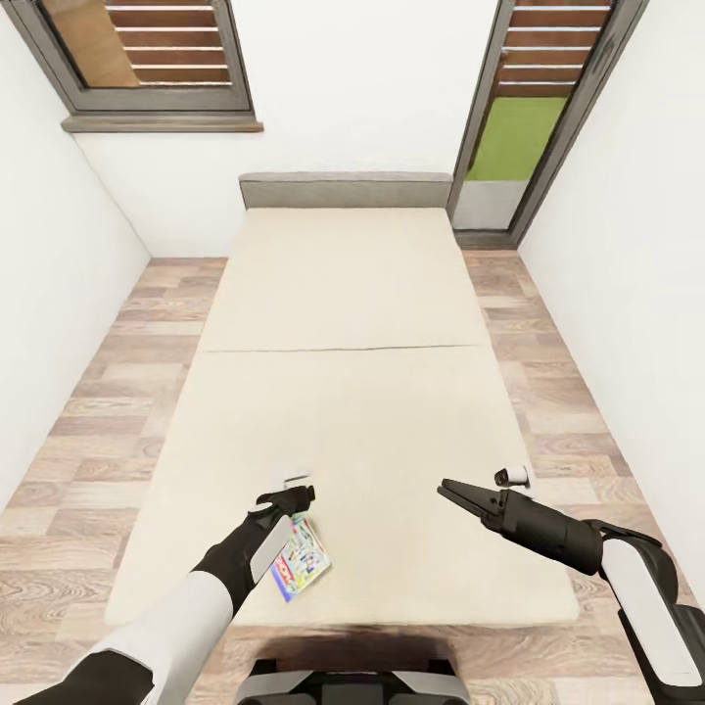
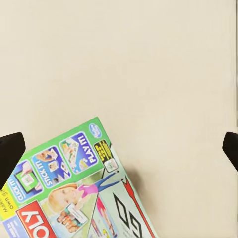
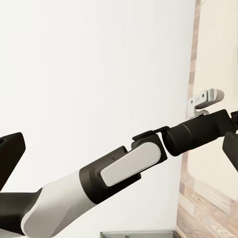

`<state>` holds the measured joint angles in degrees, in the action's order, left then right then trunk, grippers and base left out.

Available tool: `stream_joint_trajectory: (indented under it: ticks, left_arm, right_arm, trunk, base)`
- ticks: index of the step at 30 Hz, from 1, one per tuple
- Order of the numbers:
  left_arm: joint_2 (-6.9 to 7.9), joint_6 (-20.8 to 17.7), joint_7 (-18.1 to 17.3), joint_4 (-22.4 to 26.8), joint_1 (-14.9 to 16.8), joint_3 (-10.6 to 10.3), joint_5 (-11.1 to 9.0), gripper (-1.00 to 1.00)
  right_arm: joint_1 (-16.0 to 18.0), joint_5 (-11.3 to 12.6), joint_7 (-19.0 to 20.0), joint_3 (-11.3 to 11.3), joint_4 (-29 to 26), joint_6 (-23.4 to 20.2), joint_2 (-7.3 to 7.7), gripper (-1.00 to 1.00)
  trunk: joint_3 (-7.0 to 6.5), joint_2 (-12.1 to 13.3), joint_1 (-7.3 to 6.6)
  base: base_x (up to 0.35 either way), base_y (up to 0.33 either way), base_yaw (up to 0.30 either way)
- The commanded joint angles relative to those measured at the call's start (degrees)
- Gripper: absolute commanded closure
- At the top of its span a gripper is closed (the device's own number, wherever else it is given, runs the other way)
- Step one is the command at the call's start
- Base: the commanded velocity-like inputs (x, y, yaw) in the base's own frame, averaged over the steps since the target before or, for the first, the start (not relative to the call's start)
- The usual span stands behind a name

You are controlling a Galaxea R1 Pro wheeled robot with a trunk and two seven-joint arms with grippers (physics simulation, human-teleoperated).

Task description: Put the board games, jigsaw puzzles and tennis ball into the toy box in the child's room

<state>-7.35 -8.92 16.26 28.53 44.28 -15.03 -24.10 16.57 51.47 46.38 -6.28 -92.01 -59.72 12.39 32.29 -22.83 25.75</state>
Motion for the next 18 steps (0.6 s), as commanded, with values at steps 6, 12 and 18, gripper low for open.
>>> stream_joint_trajectory:
  ticks: [6,12,18]
  left_arm:
    - [0.06,-0.2,0.5,0.1,0.0,-0.4,-0.5,-1.0]
    - [0.07,-0.2,0.5,0.1,0.0,-0.4,-0.5,-1.0]
    - [0.08,-0.2,0.5,0.1,0.0,-0.4,-0.5,-1.0]
  right_arm:
    - [0.0,-0.2,0.3,-0.1,0.0,-0.2,0.01,-1.0]
    - [0.0,-0.2,0.2,0.0,0.0,-0.2,0.0,-1.0]
    - [0.0,-0.3,0.1,0.2,0.0,-0.1,0.0,-1.0]
  trunk:
    - [0.0,-0.1,0.03]
    - [-0.02,-0.1,0.03]
    - [0.1,-0.1,0.03]
  base:
    - [0.0,0.0,-0.049]
    - [0.028,0.0,-0.011]
    - [0.014,0.0,-0.002]
